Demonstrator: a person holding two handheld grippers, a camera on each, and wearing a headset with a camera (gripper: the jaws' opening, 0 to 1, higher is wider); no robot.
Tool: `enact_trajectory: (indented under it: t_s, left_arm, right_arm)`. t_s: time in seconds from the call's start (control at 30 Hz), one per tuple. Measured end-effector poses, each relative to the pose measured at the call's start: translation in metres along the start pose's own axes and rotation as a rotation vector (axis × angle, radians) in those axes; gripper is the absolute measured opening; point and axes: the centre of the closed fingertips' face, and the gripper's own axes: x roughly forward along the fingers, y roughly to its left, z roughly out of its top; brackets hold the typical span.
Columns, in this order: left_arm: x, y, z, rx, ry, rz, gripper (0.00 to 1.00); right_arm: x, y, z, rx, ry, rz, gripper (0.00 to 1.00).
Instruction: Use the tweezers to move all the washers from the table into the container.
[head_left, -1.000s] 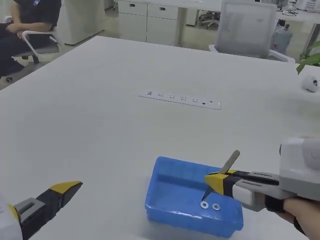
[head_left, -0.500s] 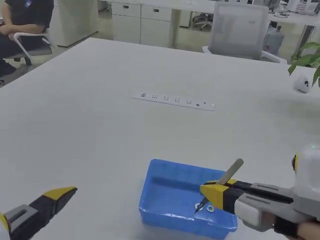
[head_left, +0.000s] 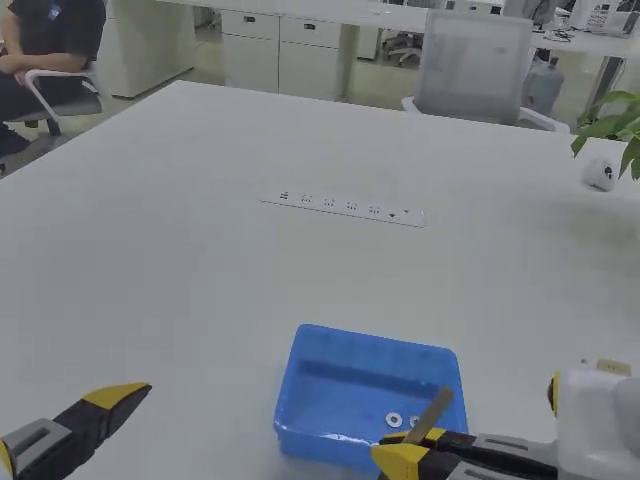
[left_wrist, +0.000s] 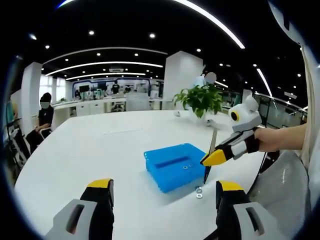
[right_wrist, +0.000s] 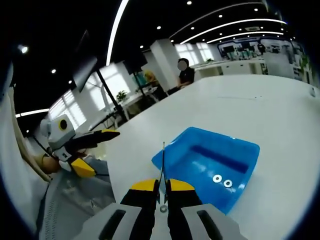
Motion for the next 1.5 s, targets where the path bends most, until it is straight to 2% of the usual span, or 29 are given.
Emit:
enact_trajectory:
  t_s: [0.43, 0.87, 0.97, 1.17, 1.4, 1.5]
  left_arm:
    - [0.0, 0.001, 0.0, 0.004, 0.005, 0.002, 0.85]
    - [0.0, 0.003, -0.005, 0.007, 0.006, 0.005, 0.84]
    - [0.0, 0.003, -0.005, 0.006, 0.005, 0.007, 0.84]
    - [0.0, 0.002, -0.003, 0.008, 0.005, 0.009, 0.84]
    - [0.0, 0.001, -0.002, 0.011, 0.007, 0.011, 0.83]
    - [0.0, 0.001, -0.002, 0.011, 0.006, 0.013, 0.83]
  right_arm:
    - [0.016, 0.0, -0.022, 0.034, 0.048, 0.021, 0.04]
    - [0.022, 0.004, -0.028, -0.021, 0.082, 0.024, 0.04]
    - [0.023, 0.006, -0.029, -0.055, 0.09, 0.021, 0.04]
    - [0.023, 0.015, -0.031, -0.193, 0.113, 0.025, 0.04]
    - [0.027, 0.027, -0.037, -0.38, 0.15, 0.03, 0.05]
    - [0.029, 0.032, -0.04, -0.508, 0.179, 0.025, 0.04]
